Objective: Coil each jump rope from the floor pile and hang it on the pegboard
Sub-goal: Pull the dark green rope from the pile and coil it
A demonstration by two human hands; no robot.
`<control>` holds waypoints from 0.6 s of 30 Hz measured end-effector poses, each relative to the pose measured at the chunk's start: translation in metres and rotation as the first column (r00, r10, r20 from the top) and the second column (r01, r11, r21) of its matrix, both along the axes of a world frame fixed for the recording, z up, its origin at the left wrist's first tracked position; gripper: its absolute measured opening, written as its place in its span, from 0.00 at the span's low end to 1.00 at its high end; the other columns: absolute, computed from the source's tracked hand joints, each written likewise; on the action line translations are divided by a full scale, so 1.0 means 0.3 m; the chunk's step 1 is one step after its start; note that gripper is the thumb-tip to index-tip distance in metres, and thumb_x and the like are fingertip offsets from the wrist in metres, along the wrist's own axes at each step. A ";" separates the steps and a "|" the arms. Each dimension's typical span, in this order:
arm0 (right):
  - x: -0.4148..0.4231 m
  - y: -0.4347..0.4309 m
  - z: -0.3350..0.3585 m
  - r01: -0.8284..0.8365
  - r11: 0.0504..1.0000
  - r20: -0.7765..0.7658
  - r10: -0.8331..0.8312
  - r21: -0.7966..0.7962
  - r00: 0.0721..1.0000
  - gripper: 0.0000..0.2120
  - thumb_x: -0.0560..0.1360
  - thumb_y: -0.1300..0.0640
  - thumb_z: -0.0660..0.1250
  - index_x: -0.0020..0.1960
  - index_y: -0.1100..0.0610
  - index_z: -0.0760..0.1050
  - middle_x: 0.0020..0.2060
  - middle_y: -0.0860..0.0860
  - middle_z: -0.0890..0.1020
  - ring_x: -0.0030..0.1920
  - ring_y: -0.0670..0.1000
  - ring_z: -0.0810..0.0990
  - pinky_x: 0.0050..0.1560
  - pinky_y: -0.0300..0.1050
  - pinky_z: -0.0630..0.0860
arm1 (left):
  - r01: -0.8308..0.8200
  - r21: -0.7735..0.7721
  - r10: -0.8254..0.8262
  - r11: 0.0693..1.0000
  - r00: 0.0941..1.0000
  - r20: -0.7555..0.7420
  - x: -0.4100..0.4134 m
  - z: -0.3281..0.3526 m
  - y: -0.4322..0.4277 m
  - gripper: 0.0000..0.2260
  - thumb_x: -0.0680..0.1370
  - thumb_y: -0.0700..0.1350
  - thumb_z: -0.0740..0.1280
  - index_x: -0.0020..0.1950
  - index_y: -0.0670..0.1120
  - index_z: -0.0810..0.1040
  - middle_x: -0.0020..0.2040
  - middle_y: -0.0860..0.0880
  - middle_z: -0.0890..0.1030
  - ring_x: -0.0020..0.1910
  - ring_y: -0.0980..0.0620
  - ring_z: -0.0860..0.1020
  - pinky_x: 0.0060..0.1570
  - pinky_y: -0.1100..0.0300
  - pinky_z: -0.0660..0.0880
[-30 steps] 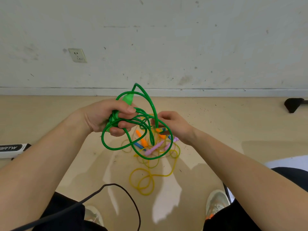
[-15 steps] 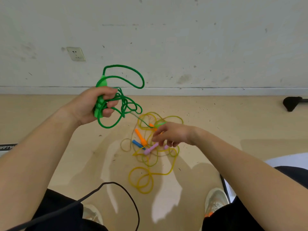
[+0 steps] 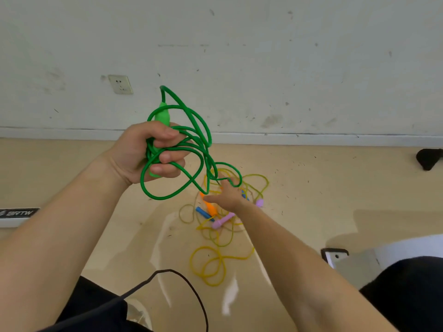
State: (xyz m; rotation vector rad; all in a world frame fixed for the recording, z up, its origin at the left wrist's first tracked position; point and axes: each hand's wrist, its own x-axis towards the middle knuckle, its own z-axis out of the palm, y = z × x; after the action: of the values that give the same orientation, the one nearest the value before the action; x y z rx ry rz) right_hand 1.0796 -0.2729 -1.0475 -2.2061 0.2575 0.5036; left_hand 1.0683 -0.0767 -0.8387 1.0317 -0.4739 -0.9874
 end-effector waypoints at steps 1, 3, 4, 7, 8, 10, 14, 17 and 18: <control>0.032 0.020 -0.015 0.042 0.999 0.066 -0.043 0.016 0.997 0.39 0.71 0.44 0.74 0.77 0.46 0.60 0.75 0.57 0.62 0.74 0.61 0.62 0.73 0.58 0.63 | 0.062 -0.086 -0.069 0.994 0.995 -0.070 0.009 -0.006 0.010 0.14 0.74 0.44 0.67 0.31 0.48 0.66 0.30 0.48 0.76 0.23 0.51 0.64 0.25 0.63 0.62; 0.091 0.027 -0.031 0.084 0.991 0.156 -0.099 0.102 0.983 0.16 0.76 0.51 0.69 0.62 0.54 0.77 0.61 0.58 0.77 0.62 0.56 0.75 0.63 0.54 0.73 | 0.081 -0.182 -0.113 0.980 0.979 -0.172 0.020 -0.010 0.021 0.13 0.77 0.41 0.64 0.33 0.46 0.66 0.33 0.44 0.78 0.26 0.49 0.65 0.27 0.60 0.62; 0.111 0.021 -0.030 0.055 0.989 0.127 -0.073 0.139 0.989 0.09 0.80 0.54 0.64 0.50 0.58 0.80 0.52 0.57 0.81 0.54 0.54 0.78 0.54 0.51 0.77 | 0.033 -0.155 -0.058 0.987 0.985 -0.161 0.020 -0.009 0.024 0.13 0.76 0.42 0.65 0.32 0.46 0.66 0.32 0.45 0.78 0.25 0.50 0.65 0.27 0.60 0.62; 0.122 -0.011 -0.018 0.140 0.942 -0.023 -0.140 0.305 0.990 0.20 0.84 0.55 0.54 0.38 0.60 0.76 0.39 0.56 0.82 0.34 0.52 0.80 0.36 0.43 0.75 | -0.335 0.182 0.324 0.924 0.942 0.087 0.023 -0.016 0.013 0.15 0.70 0.46 0.70 0.27 0.49 0.69 0.27 0.48 0.71 0.23 0.53 0.65 0.23 0.63 0.61; 0.120 -0.023 0.000 0.182 0.899 -0.029 -0.186 0.397 0.982 0.22 0.85 0.53 0.53 0.38 0.61 0.76 0.38 0.57 0.83 0.32 0.52 0.80 0.33 0.41 0.76 | -0.476 0.304 0.428 0.825 0.878 0.215 0.030 -0.032 0.008 0.15 0.72 0.46 0.70 0.27 0.49 0.70 0.28 0.47 0.72 0.24 0.52 0.67 0.24 0.63 0.64; 0.117 -0.046 0.066 0.219 0.767 -0.044 -0.242 0.604 0.969 0.23 0.85 0.49 0.53 0.39 0.60 0.74 0.34 0.57 0.84 0.28 0.51 0.80 0.29 0.39 0.75 | -0.670 0.480 0.460 0.566 0.740 0.490 0.056 -0.091 0.000 0.13 0.76 0.46 0.69 0.32 0.46 0.76 0.32 0.44 0.79 0.27 0.49 0.76 0.30 0.60 0.70; 0.119 -0.097 0.315 0.174 0.449 -0.115 -0.156 0.877 0.981 0.21 0.85 0.45 0.53 0.39 0.56 0.67 0.28 0.53 0.75 0.23 0.49 0.69 0.27 0.37 0.68 | -0.738 0.576 0.394 0.350 0.674 0.624 0.096 -0.215 -0.007 0.09 0.79 0.47 0.69 0.45 0.43 0.82 0.42 0.45 0.86 0.34 0.47 0.84 0.45 0.50 0.80; 0.095 -0.106 0.519 0.108 0.353 -0.089 -0.072 0.929 0.993 0.21 0.84 0.42 0.51 0.38 0.54 0.64 0.26 0.50 0.69 0.22 0.47 0.62 0.26 0.37 0.63 | -0.755 0.518 0.473 0.403 0.656 0.588 0.077 -0.240 -0.060 0.06 0.79 0.45 0.69 0.45 0.43 0.83 0.45 0.44 0.86 0.40 0.45 0.85 0.45 0.53 0.79; 0.082 -0.106 0.580 0.084 0.339 -0.068 -0.058 0.937 0.996 0.22 0.84 0.41 0.51 0.38 0.54 0.63 0.25 0.49 0.67 0.22 0.46 0.60 0.26 0.38 0.62 | -0.764 0.481 0.499 0.429 0.645 0.579 0.063 -0.239 -0.085 0.06 0.79 0.45 0.70 0.46 0.44 0.84 0.46 0.44 0.86 0.42 0.45 0.85 0.46 0.54 0.79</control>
State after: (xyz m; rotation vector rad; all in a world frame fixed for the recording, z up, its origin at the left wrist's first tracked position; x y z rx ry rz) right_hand 1.1041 -0.3046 -0.8735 -0.9947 0.0244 0.4517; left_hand 1.0871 -0.1022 -0.9104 1.9360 0.0913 -0.2089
